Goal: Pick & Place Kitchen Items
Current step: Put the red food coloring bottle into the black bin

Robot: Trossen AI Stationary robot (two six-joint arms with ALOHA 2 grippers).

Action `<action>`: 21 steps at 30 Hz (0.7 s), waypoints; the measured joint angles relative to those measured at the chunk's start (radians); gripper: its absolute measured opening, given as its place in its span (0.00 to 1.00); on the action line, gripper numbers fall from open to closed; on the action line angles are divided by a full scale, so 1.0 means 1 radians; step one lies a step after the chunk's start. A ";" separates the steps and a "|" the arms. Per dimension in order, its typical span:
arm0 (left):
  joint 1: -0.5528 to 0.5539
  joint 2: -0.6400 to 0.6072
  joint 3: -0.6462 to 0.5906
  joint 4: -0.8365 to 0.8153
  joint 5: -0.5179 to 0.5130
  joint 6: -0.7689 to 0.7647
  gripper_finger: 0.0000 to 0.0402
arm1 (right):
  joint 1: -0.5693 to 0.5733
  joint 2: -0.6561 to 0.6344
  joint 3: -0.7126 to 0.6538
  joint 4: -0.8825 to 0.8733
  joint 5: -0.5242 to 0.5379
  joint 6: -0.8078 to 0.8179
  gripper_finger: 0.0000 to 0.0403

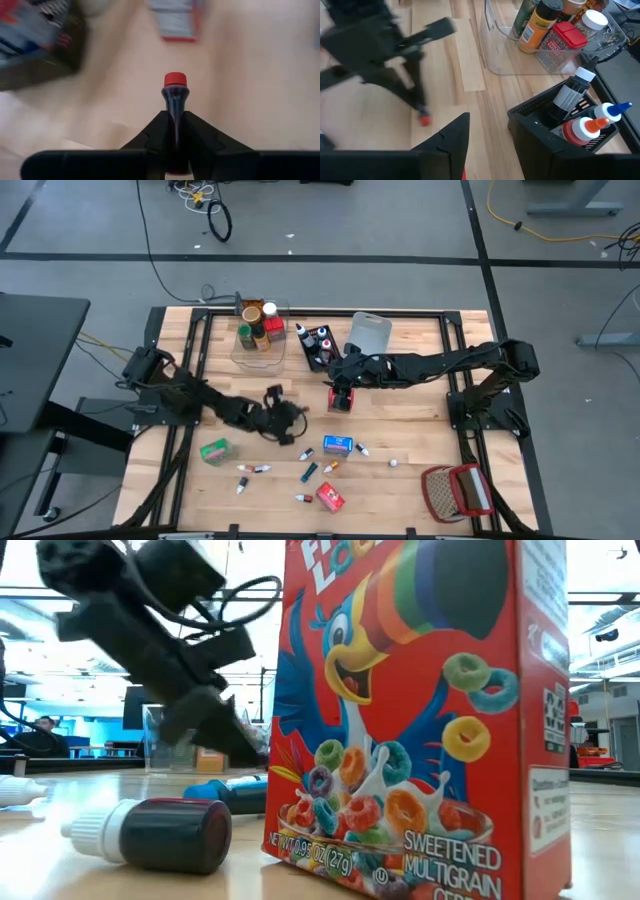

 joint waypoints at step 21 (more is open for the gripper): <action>0.517 0.000 0.193 0.075 0.391 0.466 0.14 | -0.002 -0.024 0.000 -0.040 0.004 -0.077 0.38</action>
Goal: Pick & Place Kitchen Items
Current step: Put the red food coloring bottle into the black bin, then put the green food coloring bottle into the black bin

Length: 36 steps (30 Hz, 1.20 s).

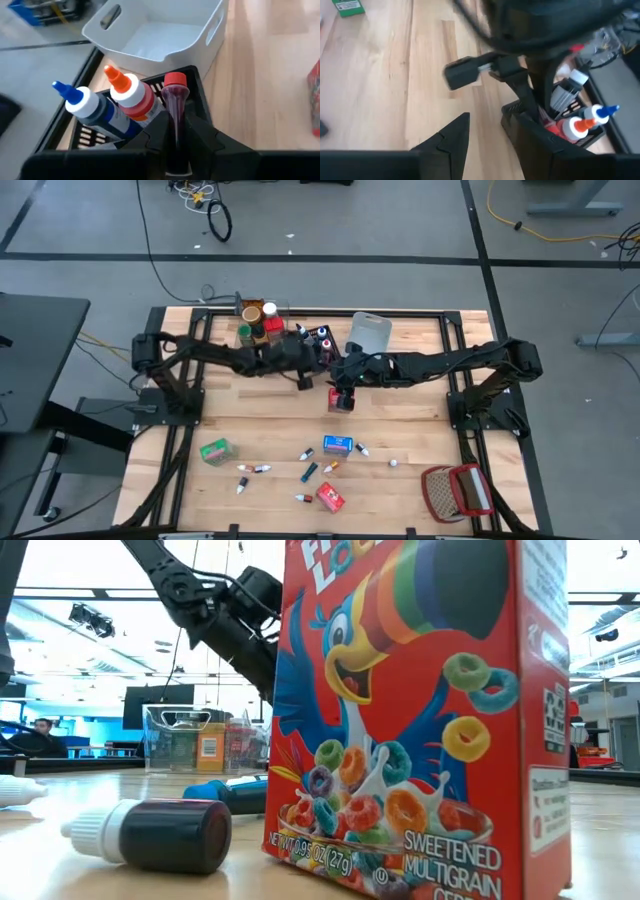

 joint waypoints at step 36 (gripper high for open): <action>0.083 -0.099 -0.002 -0.016 0.185 0.083 0.42 | -0.001 0.000 0.000 0.283 0.000 -0.311 0.38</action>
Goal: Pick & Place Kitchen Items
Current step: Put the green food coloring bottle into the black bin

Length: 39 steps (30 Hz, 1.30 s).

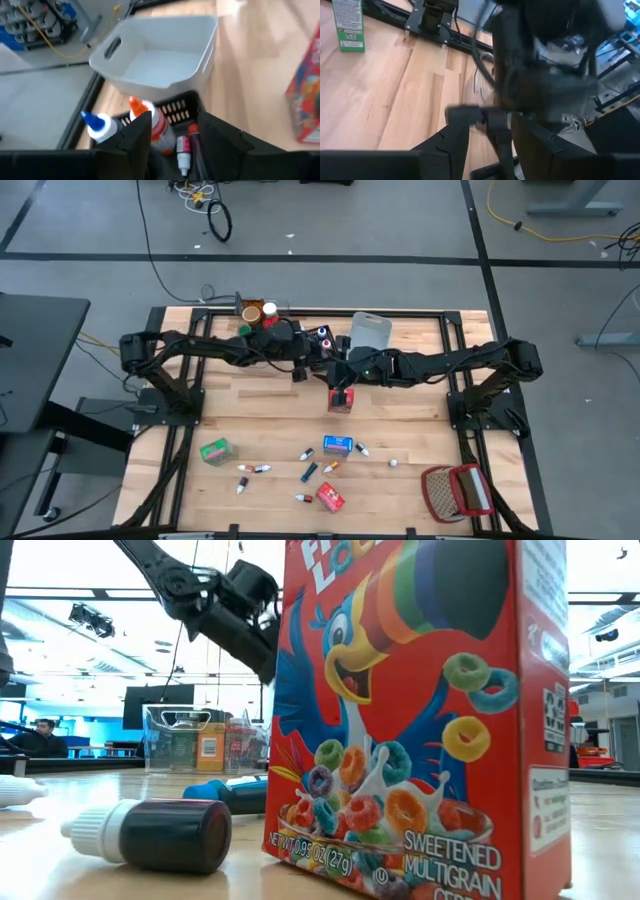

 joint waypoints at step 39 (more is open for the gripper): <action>-0.044 -1.047 -0.327 -0.439 -0.113 -0.185 0.40 | 0.297 0.003 0.174 -0.608 -0.239 0.837 0.55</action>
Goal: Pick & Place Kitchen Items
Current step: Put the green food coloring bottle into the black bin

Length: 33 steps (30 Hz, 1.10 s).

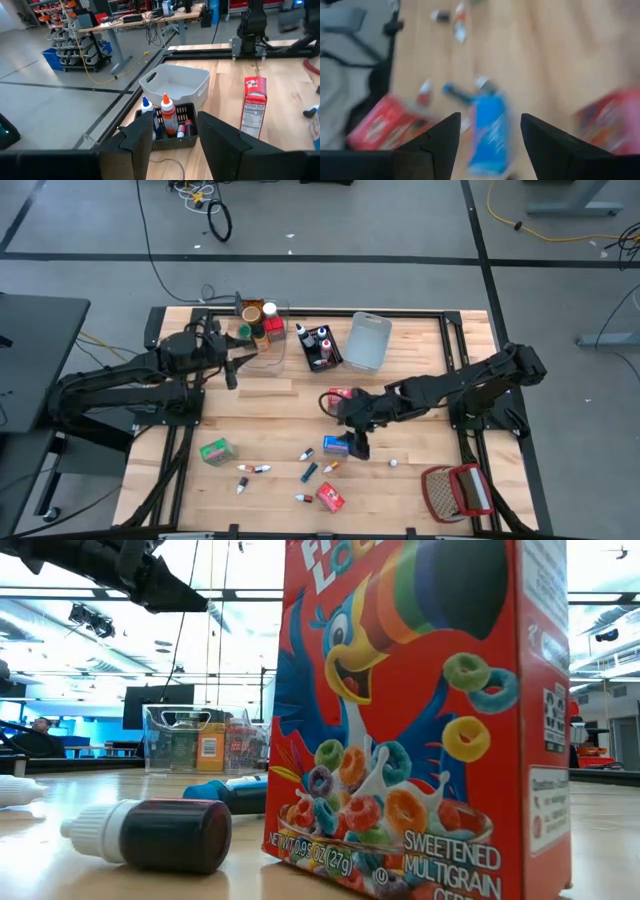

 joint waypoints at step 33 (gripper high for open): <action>0.000 0.097 0.000 0.002 -0.033 0.037 0.40 | 0.206 0.001 -0.417 -0.029 -0.146 0.293 0.66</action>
